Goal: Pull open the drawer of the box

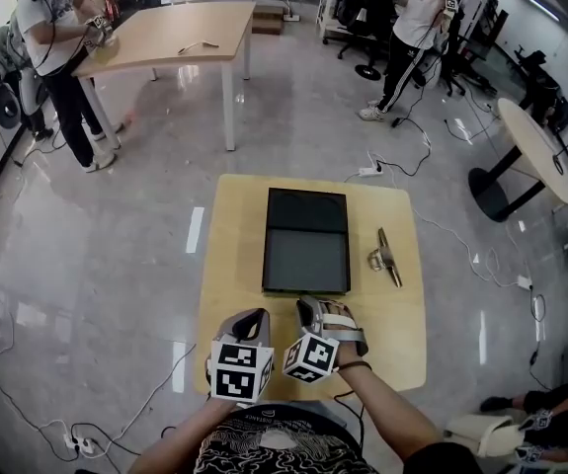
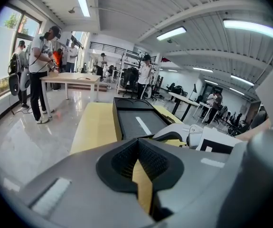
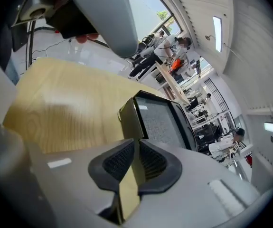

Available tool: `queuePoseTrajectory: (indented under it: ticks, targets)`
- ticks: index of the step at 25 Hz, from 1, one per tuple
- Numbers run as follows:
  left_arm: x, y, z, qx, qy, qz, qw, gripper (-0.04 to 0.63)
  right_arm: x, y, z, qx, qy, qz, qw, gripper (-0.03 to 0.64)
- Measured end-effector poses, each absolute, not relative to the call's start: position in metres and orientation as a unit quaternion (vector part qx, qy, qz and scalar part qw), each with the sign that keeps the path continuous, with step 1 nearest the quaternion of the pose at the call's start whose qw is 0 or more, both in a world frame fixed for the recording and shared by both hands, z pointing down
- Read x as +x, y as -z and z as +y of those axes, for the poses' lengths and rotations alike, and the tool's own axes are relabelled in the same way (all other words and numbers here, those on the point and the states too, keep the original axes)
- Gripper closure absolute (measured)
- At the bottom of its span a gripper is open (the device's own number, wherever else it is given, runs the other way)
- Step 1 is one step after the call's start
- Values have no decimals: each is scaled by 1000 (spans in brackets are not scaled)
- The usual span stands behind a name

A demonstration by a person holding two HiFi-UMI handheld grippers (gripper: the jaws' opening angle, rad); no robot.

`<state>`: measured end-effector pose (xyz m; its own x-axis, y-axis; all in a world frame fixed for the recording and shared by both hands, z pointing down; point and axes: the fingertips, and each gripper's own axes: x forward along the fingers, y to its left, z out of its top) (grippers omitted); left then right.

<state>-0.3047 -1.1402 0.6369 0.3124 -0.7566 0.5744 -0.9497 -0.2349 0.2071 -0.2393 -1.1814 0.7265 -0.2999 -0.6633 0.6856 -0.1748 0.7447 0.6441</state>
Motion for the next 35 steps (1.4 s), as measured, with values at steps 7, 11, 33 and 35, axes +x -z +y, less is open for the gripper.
queuePoseTrajectory:
  ticks: [7,11,33,35]
  targets:
    - [-294,-632,-1162,762,-181,-560,270,583,-225,-732,-1204,260,243,-759,545,547]
    - [-299,-631,-1163,759,-182,-564,271,583,-229,-734,-1205,253,259,-751,552,516]
    - [-300,-621,-1139,755,-182,-567,273,583,-222,-728,-1200,220,315,-708,593,575]
    - [-297,-616,-1136,756,-181,-568,272,583,-217,-724,-1199,221,307,-707,597,576]
